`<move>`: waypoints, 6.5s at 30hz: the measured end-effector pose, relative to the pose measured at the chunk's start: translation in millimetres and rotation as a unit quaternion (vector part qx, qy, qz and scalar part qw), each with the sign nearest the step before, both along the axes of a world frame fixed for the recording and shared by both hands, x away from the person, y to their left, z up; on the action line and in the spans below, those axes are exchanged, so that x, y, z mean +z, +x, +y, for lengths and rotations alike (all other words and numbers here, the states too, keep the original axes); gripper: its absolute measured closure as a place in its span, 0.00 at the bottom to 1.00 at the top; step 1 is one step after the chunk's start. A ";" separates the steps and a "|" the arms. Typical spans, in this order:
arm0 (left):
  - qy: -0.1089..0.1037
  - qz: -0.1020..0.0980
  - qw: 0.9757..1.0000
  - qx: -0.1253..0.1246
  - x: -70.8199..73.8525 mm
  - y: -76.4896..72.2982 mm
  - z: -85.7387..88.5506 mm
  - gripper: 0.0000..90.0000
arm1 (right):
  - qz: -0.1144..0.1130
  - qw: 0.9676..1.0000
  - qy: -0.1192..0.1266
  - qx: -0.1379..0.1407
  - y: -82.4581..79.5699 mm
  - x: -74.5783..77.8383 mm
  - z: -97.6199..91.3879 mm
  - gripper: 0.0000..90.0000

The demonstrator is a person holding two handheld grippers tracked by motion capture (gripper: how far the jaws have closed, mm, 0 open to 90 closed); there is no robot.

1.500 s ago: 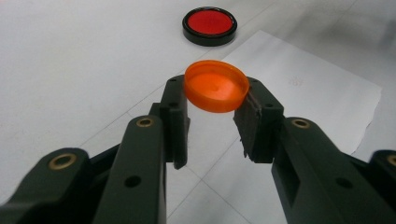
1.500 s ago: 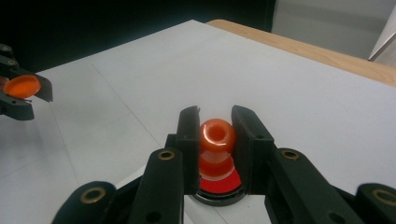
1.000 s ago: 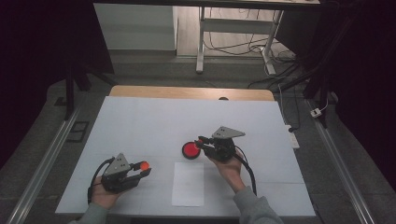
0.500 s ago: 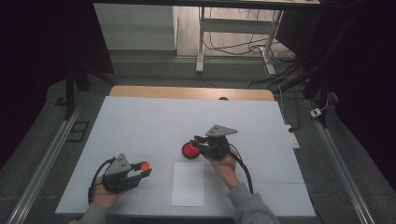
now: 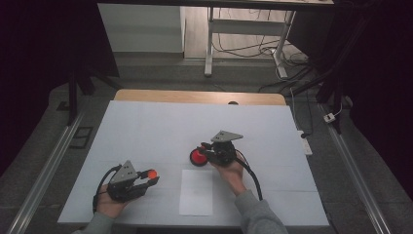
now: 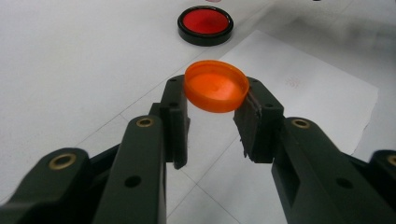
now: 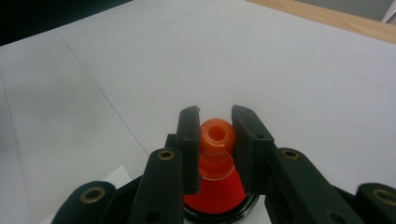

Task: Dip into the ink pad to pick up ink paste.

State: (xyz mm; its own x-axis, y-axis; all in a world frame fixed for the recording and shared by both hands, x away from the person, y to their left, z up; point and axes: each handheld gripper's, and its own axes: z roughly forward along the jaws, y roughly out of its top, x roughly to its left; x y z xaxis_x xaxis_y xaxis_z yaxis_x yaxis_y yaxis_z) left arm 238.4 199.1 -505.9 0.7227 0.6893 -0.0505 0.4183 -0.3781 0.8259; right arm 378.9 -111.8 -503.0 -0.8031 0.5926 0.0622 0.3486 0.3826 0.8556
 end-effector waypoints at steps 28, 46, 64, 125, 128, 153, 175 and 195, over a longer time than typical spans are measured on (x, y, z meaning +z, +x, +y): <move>0.000 0.001 1.000 0.000 -0.1 0.1 0.3 0.72 | -0.003 1.000 -0.029 0.003 -0.1 -11.2 7.7 0.82; 0.000 0.001 1.000 0.001 -0.1 0.0 1.2 0.72 | -0.002 0.999 -0.044 0.003 -0.8 -18.1 10.7 0.82; 0.001 0.000 1.000 -0.001 -0.1 -0.6 0.6 0.72 | -0.014 0.999 -0.051 -0.004 -4.8 -20.3 13.5 0.82; -0.001 0.000 1.000 0.000 0.7 -0.8 2.5 0.72 | -0.023 1.000 -0.004 -0.011 -4.6 4.2 -0.3 0.82; -0.001 0.000 1.000 0.000 0.6 -0.6 2.2 0.72 | -0.021 1.000 -0.007 -0.010 -4.1 3.0 1.4 0.82; -0.001 0.002 1.000 0.000 -0.2 0.3 2.2 0.72 | -0.013 0.999 -0.036 -0.009 0.1 -10.5 9.6 0.82; -0.001 0.001 1.000 -0.001 0.1 -0.6 2.0 0.72 | -0.012 0.998 -0.058 -0.009 -0.4 -19.3 12.9 0.82; -0.001 0.000 1.000 0.001 0.3 -1.0 2.1 0.72 | -0.024 0.999 -0.045 -0.011 -3.4 -24.0 10.4 0.82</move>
